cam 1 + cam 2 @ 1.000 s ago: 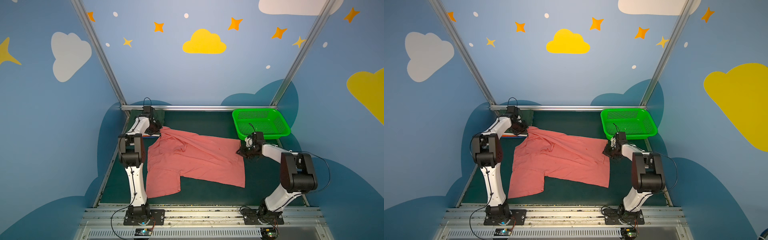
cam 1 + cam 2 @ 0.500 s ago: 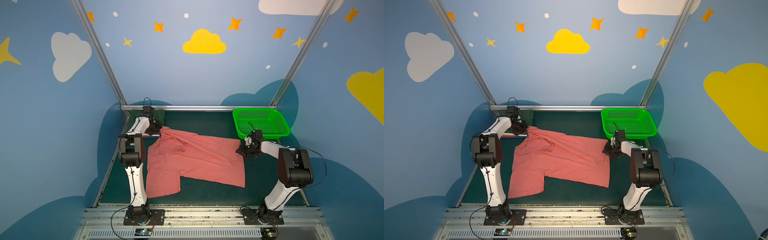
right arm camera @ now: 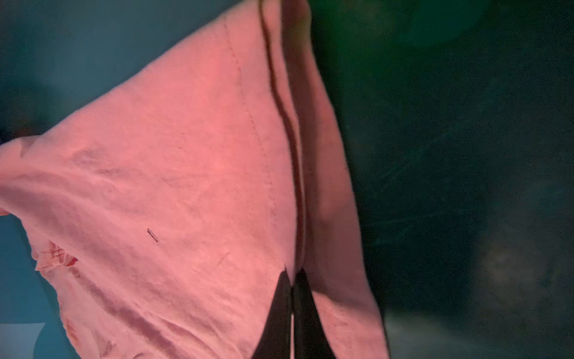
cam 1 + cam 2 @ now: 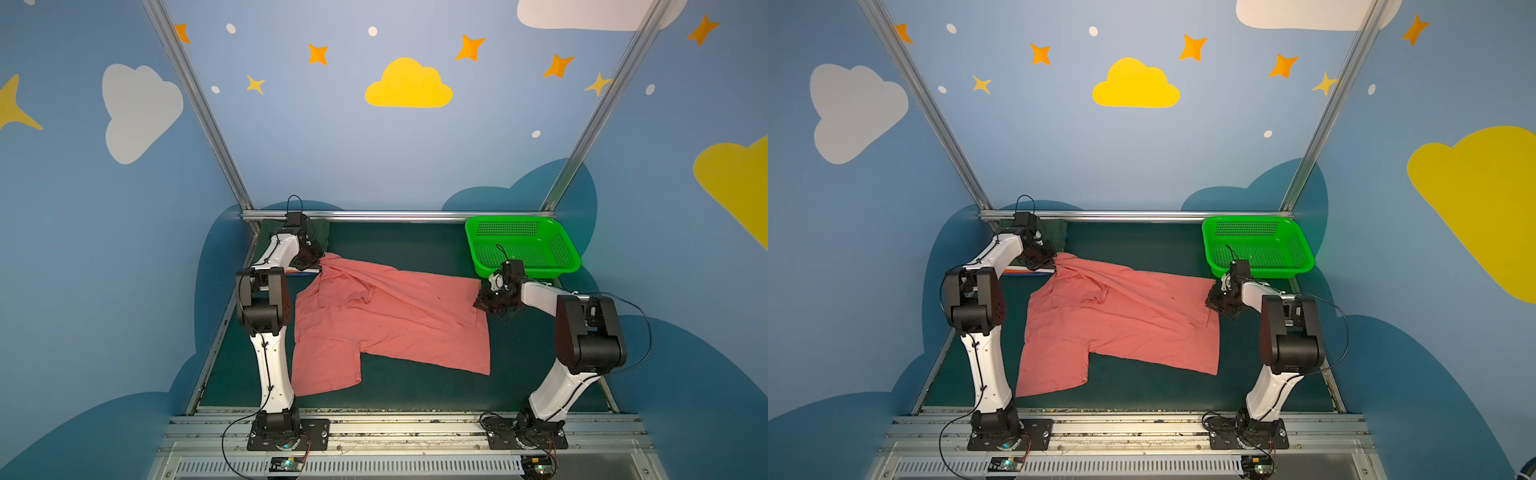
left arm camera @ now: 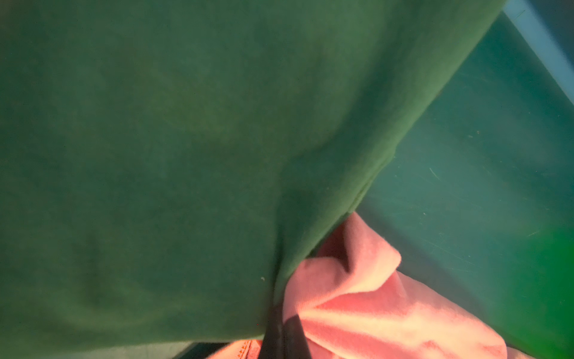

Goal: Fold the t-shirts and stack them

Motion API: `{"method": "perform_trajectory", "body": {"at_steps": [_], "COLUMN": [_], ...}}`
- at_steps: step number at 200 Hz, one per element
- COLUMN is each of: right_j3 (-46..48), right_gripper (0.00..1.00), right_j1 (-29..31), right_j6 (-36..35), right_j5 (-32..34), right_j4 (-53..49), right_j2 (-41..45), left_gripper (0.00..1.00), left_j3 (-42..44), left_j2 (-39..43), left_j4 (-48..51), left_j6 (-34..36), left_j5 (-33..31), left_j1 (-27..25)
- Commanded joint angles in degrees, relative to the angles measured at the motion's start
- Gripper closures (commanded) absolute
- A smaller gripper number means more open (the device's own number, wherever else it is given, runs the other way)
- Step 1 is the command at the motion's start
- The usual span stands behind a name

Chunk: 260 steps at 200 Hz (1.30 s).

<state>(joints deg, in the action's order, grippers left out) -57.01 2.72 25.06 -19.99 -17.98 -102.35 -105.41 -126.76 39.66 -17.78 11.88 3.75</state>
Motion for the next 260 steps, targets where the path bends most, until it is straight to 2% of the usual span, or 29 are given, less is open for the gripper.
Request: {"method": "perform_trajectory", "body": {"at_steps": [1, 166, 260], "right_j3": [-1.6, -10.6, -17.8], "right_gripper": [1.0, 1.0, 1.0], "right_j1": [-0.1, 0.0, 0.4], "right_j6": [-0.2, -5.5, -7.0], "right_j5": [0.7, 9.6, 11.0], "right_j4": [-0.4, -5.4, -5.2], "right_j2": [-0.8, 0.5, -3.5], "left_gripper": [0.95, 0.95, 0.95], "left_j3": [-0.6, -0.1, 0.2], "left_j2": [2.0, 5.2, 5.3], "left_j4": [1.6, 2.4, 3.8], "left_j6": [0.7, 2.0, 3.0], "left_j5": [-1.5, -1.9, -1.9], "left_j1": [0.6, 0.9, 0.8]}}
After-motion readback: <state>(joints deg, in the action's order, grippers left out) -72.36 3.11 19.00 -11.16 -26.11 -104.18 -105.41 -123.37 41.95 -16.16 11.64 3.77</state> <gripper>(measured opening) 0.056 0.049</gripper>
